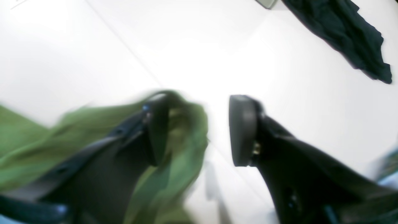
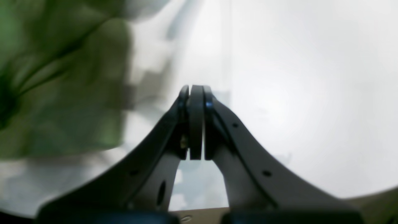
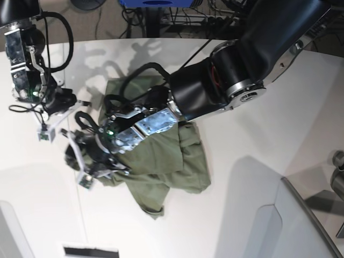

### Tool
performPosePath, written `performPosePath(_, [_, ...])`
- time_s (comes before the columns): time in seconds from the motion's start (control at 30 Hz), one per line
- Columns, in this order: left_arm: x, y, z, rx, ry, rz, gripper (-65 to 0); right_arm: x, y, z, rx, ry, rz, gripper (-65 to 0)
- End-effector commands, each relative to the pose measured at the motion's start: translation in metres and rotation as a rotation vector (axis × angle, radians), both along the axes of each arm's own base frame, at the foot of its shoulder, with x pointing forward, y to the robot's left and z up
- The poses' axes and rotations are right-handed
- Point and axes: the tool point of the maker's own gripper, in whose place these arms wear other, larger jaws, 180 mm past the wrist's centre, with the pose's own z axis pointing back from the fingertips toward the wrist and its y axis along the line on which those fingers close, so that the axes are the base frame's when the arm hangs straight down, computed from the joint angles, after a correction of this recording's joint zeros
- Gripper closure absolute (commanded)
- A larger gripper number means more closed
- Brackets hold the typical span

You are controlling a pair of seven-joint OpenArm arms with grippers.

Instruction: Layout the t-shirt on the table in an organized manner, then fold the t-shirt properly

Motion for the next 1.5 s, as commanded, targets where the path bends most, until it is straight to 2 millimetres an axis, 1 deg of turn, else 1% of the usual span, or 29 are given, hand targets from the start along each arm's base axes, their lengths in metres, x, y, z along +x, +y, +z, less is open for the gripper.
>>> performPosePath(0.0, [0.0,-0.02,0.029,-0.075,-0.048,-0.07,-30.9,0.009,-0.007,0.008,-0.015,-0.033,-0.006,0.0])
performPosePath(0.07, [-0.019,-0.04,0.04,-0.142,-0.035,-0.193,-30.6,0.011,-0.008,0.009,-0.015,-0.038,-0.007,0.0])
performPosePath(0.13, [-0.024,-0.045,0.045,-0.166,-0.037,-0.226,-31.6,0.012,-0.007,0.01,-0.015,-0.039,-0.006,0.0])
performPosePath(0.23, [-0.013,-0.039,0.047,-0.152,-0.05,-0.189,-31.1,0.013,-0.008,0.01,-0.016,-0.039,-0.007,0.0])
performPosePath(0.27, [-0.003,-0.032,0.048,-0.147,-0.047,-0.141,-30.8,0.012,-0.009,0.009,-0.021,-0.038,-0.005,0.0])
performPosePath(0.33, [0.025,0.002,0.042,-0.147,-0.032,-0.009,-30.6,0.014,-0.008,0.011,-0.023,-0.045,0.0,0.0])
performPosePath(0.37, [0.032,0.02,0.035,-0.148,-0.015,0.039,-30.6,0.015,-0.009,0.012,-0.024,-0.048,0.0,0.0])
performPosePath(0.4, [0.037,0.045,0.023,-0.147,0.006,0.095,-30.6,0.017,-0.008,0.016,-0.024,-0.059,0.004,0.0])
performPosePath(0.43, [0.042,0.067,0.021,-0.162,0.013,0.142,-30.4,0.024,-0.007,0.023,-0.024,-0.083,0.008,0.0])
performPosePath(0.5, [0.042,0.11,0.011,-0.18,0.029,0.226,-30.1,0.034,-0.004,0.034,-0.021,-0.119,0.015,0.0])
performPosePath(0.53, [0.038,0.133,0.005,-0.186,0.038,0.266,-27.8,0.043,-0.003,0.043,-0.02,-0.149,0.019,-0.2])
performPosePath(0.57, [0.035,0.155,0.003,-0.194,0.04,0.304,-22.7,0.052,0.0,0.053,-0.017,-0.175,0.025,-0.2])
performPosePath(0.6, [0.031,0.176,-0.002,-0.195,0.045,0.342,-15.3,0.061,0.002,0.062,-0.015,-0.2,0.032,-0.3])
performPosePath(0.63, [0.025,0.2,-0.007,-0.189,0.051,0.38,-6.4,0.069,0.01,0.069,-0.013,-0.215,0.056,-1.1])
performPosePath(0.67, [0.017,0.217,-0.014,-0.182,0.063,0.41,0.0,0.077,0.02,0.074,-0.011,-0.22,0.088,-3.2])
performPosePath(0.73, [0.0,0.255,-0.025,-0.163,0.078,0.469,0.0,0.091,0.044,0.083,-0.026,-0.218,0.187,-9.9])
performPosePath(0.8, [-0.02,0.289,-0.037,-0.131,0.099,0.52,0.0,0.098,0.075,0.083,-0.042,-0.208,0.299,-15.0])
performPosePath(0.83, [-0.029,0.302,-0.04,-0.122,0.106,0.539,0.0,0.104,0.089,0.084,-0.055,-0.209,0.346,-17.3])
performPosePath(0.9, [-0.048,0.325,-0.045,-0.104,0.121,0.576,0.0,0.11,0.11,0.078,-0.101,-0.189,0.445,-20.9])
performPosePath(0.97, [-0.071,0.349,-0.053,-0.076,0.146,0.615,0.0,0.117,0.127,0.069,-0.175,-0.163,0.541,-26.4])
performPosePath(1.0, [-0.079,0.359,-0.055,-0.066,0.153,0.633,0.0,0.12,0.133,0.064,-0.218,-0.152,0.578,-28.5])
performPosePath(1.07, [-0.102,0.382,-0.065,-0.032,0.183,0.678,0.0,0.128,0.138,0.053,-0.351,-0.146,0.644,-31.7])
performPosePath(1.13, [-0.12,0.399,-0.071,-0.011,0.206,0.716,0.0,0.139,0.141,0.048,-0.465,-0.185,0.682,-33.5])
performPosePath(1.17, [-0.127,0.405,-0.073,-0.002,0.213,0.729,0.0,0.144,0.141,0.05,-0.521,-0.208,0.693,-35.1])
performPosePath(1.2, [-0.135,0.411,-0.075,0.02,0.217,0.737,0.0,0.148,0.141,0.05,-0.569,-0.226,0.7,-37.8])
performPosePath(1.3, [-0.148,0.422,-0.079,0.086,0.207,0.738,0.0,0.155,0.143,0.049,-0.655,-0.246,0.732,-47.0])
performPosePath(1.33, [-0.153,0.424,-0.081,0.108,0.205,0.731,0.0,0.156,0.146,0.046,-0.663,-0.251,0.771,-47.7])
performPosePath(1.4, [-0.16,0.423,-0.085,0.133,0.209,0.715,0.0,0.159,0.15,0.039,-0.663,-0.245,0.852,-46.8])
performPosePath(1.47, [-0.163,0.419,-0.087,0.125,0.22,0.719,0.0,0.164,0.143,0.031,-0.662,-0.204,0.902,-44.3])
